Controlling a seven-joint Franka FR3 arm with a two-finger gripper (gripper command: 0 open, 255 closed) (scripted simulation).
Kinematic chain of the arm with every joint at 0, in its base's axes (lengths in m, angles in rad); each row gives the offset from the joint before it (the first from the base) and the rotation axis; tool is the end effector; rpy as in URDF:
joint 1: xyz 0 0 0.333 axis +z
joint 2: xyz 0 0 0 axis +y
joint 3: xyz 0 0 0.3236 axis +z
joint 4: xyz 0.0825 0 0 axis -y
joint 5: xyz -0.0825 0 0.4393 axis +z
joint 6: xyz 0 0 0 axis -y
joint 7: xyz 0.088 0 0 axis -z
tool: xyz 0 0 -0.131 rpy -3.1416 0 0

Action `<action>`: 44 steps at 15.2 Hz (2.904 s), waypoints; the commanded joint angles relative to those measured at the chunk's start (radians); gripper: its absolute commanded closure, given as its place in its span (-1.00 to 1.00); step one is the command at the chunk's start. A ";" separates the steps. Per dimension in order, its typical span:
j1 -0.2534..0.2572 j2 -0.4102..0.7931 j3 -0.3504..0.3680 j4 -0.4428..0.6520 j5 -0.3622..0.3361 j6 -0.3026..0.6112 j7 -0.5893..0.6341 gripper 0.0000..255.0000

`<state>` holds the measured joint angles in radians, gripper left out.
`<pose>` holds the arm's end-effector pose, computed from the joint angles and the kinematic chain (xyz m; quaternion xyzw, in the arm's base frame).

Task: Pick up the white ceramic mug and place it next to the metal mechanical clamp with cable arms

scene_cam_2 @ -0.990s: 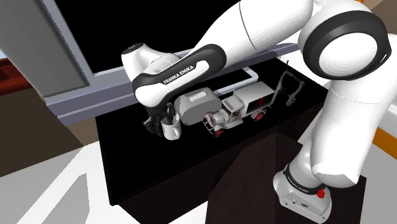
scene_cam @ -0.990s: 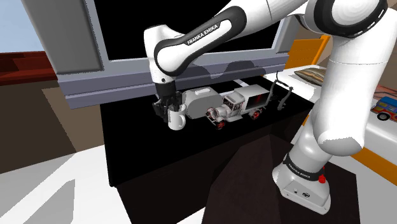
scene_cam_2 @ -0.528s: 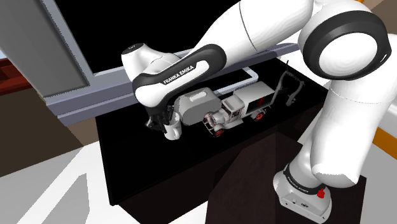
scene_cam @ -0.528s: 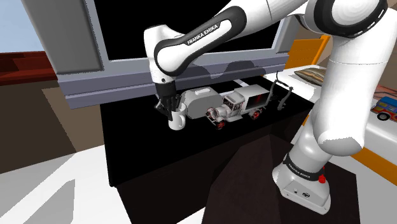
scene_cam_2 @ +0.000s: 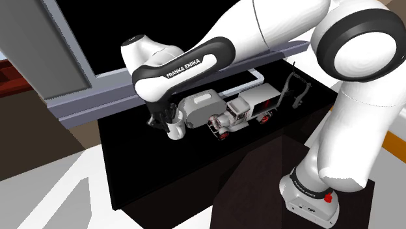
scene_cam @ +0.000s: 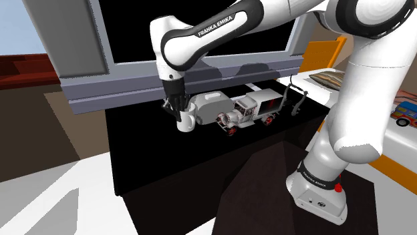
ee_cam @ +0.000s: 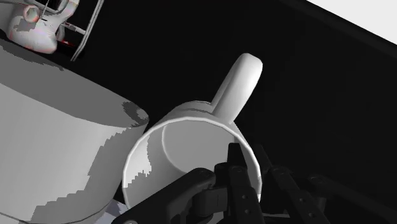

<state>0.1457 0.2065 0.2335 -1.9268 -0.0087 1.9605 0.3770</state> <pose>0.5837 0.2288 0.3275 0.9963 0.0027 -0.0849 0.0122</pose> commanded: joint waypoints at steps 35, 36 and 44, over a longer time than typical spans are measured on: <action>-0.001 -0.070 0.005 0.400 0.017 -0.468 0.001 1.00; -0.001 -0.067 0.005 0.417 0.016 -0.482 0.002 1.00; 0.005 -0.036 0.008 0.567 0.010 -0.602 0.010 1.00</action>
<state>0.1501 0.1659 0.2411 -1.3787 0.0022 1.3733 0.3861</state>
